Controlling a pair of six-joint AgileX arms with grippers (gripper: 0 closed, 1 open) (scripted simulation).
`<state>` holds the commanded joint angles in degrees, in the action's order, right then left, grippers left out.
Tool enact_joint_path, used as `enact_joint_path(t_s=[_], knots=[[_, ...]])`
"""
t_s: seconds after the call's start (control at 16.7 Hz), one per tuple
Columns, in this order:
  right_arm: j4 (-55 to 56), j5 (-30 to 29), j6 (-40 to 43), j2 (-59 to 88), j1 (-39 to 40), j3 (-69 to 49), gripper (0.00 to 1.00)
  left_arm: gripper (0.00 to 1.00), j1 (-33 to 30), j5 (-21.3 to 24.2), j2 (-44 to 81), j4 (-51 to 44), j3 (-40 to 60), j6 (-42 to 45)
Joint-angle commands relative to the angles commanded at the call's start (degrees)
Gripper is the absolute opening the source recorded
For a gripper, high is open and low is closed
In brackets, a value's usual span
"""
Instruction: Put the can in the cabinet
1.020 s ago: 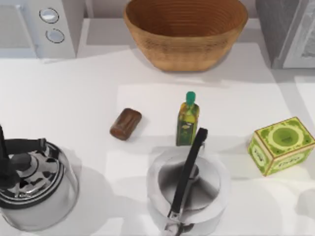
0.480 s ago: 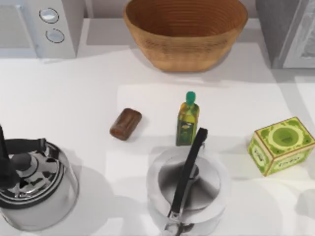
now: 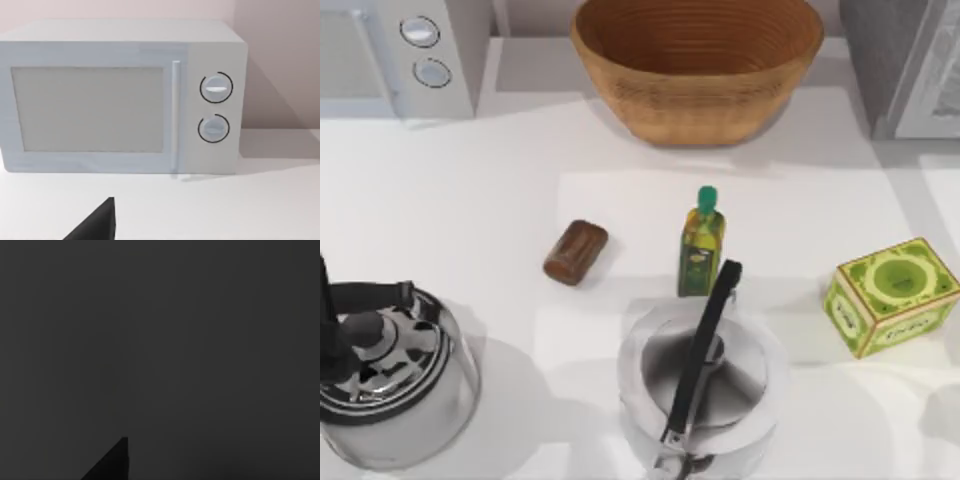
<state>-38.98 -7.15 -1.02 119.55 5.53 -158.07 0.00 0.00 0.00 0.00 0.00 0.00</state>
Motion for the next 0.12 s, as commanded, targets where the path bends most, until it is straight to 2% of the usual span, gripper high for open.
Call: enact_joint_path(t_s=[0.12], knots=[[0.0,0.0,0.0,0.0,0.0,0.0,1.00,1.00,0.0,0.0,0.0,0.0,0.0,0.0]])
